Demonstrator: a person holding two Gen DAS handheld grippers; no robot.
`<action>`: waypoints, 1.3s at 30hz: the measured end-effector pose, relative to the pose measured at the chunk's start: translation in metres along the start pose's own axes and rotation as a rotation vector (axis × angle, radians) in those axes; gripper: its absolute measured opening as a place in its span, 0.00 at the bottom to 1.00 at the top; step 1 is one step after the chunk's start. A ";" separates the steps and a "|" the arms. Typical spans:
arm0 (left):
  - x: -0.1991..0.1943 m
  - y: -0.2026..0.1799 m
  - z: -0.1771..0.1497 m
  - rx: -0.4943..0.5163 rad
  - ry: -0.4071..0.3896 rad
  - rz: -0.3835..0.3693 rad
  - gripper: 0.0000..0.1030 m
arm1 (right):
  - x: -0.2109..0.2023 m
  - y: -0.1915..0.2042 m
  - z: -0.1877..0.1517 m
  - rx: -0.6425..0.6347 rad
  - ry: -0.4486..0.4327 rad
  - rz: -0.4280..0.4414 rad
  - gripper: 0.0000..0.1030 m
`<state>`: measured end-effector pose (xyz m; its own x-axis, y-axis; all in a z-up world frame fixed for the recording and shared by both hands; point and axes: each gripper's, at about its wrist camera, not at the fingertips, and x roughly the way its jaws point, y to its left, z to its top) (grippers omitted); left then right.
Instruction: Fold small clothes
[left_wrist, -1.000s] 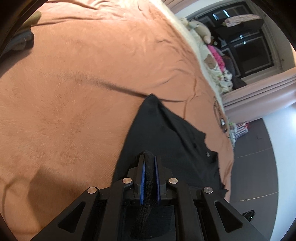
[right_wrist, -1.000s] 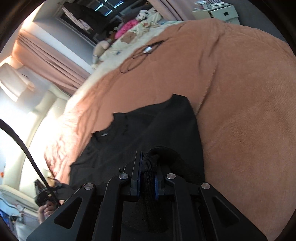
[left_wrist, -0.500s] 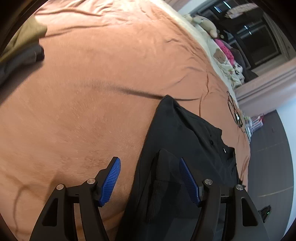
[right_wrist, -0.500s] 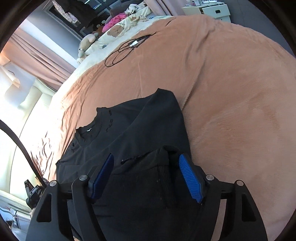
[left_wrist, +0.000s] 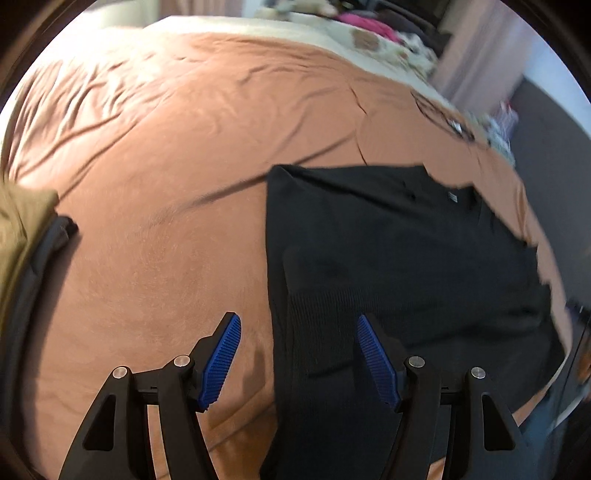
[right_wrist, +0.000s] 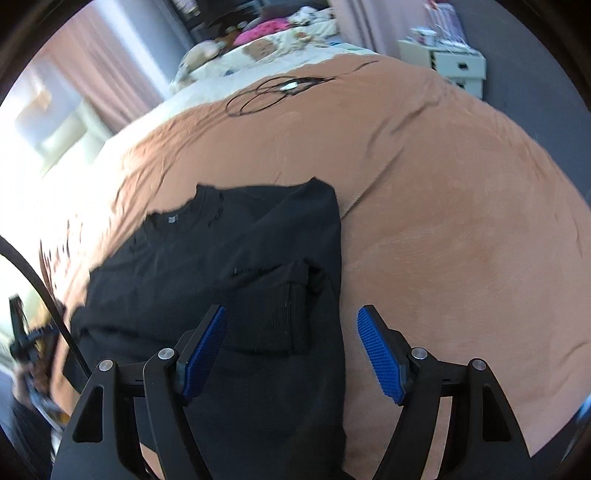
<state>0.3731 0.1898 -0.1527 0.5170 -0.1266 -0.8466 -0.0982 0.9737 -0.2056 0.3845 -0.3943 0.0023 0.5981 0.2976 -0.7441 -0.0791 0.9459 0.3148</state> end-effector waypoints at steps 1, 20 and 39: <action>0.000 -0.002 -0.003 0.023 0.003 0.004 0.66 | -0.001 0.004 -0.003 -0.032 0.010 -0.012 0.70; 0.053 -0.034 -0.004 0.286 0.107 0.260 0.70 | 0.073 0.070 -0.019 -0.435 0.221 -0.320 0.70; 0.095 -0.030 0.113 0.181 -0.002 0.231 0.70 | 0.132 0.076 0.079 -0.370 0.068 -0.358 0.70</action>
<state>0.5211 0.1700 -0.1718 0.5004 0.1021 -0.8598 -0.0597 0.9947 0.0834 0.5207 -0.2929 -0.0255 0.5872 -0.0570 -0.8075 -0.1629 0.9688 -0.1868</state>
